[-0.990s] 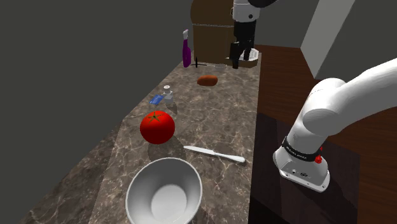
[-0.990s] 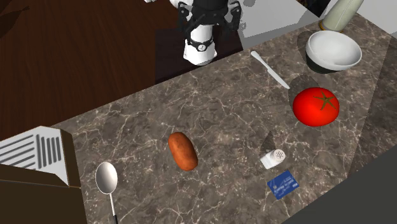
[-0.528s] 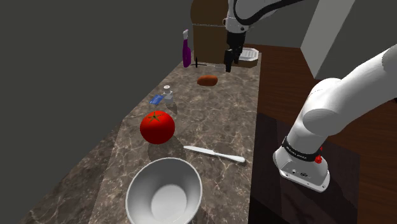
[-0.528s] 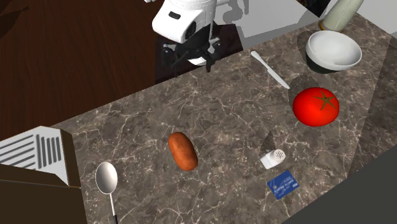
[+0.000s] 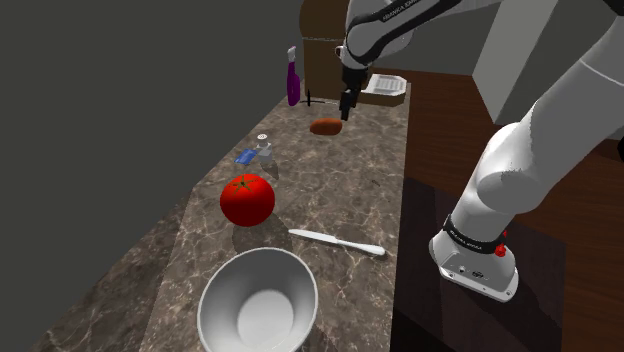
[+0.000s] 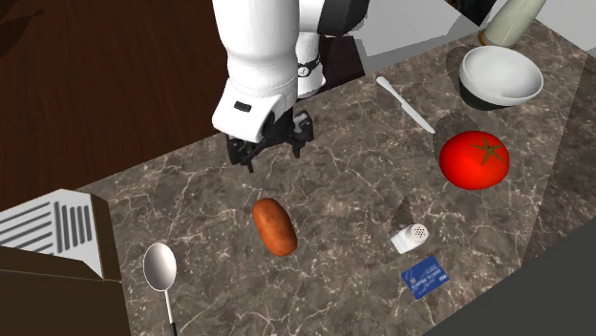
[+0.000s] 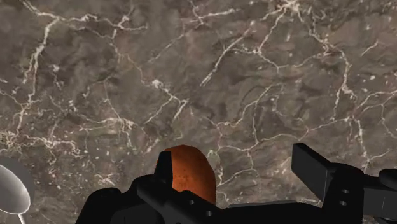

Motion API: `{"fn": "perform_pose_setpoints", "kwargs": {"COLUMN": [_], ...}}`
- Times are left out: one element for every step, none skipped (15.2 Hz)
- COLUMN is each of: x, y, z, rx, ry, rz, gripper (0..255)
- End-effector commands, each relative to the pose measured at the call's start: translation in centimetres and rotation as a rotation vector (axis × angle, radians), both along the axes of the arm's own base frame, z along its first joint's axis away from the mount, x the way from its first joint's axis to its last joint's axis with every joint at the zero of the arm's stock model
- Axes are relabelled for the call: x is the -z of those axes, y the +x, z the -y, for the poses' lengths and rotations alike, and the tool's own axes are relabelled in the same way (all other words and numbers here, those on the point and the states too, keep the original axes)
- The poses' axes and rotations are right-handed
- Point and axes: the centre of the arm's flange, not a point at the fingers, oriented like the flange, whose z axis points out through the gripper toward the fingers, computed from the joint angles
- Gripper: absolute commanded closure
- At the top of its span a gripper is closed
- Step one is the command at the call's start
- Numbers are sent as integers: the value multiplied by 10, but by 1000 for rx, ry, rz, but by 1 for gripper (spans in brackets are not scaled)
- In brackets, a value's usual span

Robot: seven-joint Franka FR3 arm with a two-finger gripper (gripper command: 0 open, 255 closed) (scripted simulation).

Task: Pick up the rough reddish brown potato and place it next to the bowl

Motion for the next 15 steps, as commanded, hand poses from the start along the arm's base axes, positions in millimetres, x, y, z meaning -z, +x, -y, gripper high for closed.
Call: {"fn": "perform_pose_setpoints", "kwargs": {"x": [15,22,28,35,40,46,51,56,61,66,72,77,80,80,80], "y": [21,31,40,50,58,59,60,60,61,62,63,63,64,64,64], "z": [10,14,18,22,25,25,25,25,25,25,25,25,25,25,25], "rx": [-39,-57,-76,-94,-109,-109,-109,-109,-109,-109,-109,-109,-109,-109,-109], "ry": [-1,0,1,1,2,2,2,2,2,2,2,2,2,2,2], "rz": [19,27,35,43,49,49,49,49,49,49,49,49,49,49,49], "gripper": [0,0,0,0,0,0,0,0,0,0,0,0,0,0,0]}}
